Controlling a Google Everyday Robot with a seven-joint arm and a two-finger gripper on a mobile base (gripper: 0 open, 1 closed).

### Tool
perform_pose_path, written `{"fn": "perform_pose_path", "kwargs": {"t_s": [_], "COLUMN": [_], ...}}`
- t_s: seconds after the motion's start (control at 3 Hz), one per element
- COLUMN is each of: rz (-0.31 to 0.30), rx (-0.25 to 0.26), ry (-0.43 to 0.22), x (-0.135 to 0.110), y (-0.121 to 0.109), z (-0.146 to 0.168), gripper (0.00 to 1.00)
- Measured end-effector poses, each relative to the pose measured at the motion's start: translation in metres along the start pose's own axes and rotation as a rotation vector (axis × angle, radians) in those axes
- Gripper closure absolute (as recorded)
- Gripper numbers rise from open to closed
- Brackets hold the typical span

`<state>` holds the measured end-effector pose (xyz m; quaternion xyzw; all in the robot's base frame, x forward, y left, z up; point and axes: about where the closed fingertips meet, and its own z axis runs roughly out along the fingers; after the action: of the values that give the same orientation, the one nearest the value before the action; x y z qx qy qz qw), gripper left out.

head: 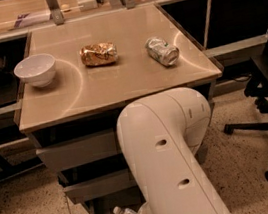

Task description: Pick blue plastic bottle from bottom drawer and place on counter

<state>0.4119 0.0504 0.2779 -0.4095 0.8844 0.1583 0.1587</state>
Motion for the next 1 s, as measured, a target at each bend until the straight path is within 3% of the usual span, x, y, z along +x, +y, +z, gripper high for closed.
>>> {"fn": "perform_pose_path", "kwargs": {"t_s": [0.33, 0.67, 1.0], "rz": [-0.002, 0.007, 0.055], "rx": [0.002, 0.001, 0.046], "ry": [0.002, -0.039, -0.11], "x": [-0.002, -0.002, 0.005], "y": [0.001, -0.001, -0.011], "z": [-0.003, -0.016, -0.058], "gripper": [1.0, 1.0, 1.0]}}
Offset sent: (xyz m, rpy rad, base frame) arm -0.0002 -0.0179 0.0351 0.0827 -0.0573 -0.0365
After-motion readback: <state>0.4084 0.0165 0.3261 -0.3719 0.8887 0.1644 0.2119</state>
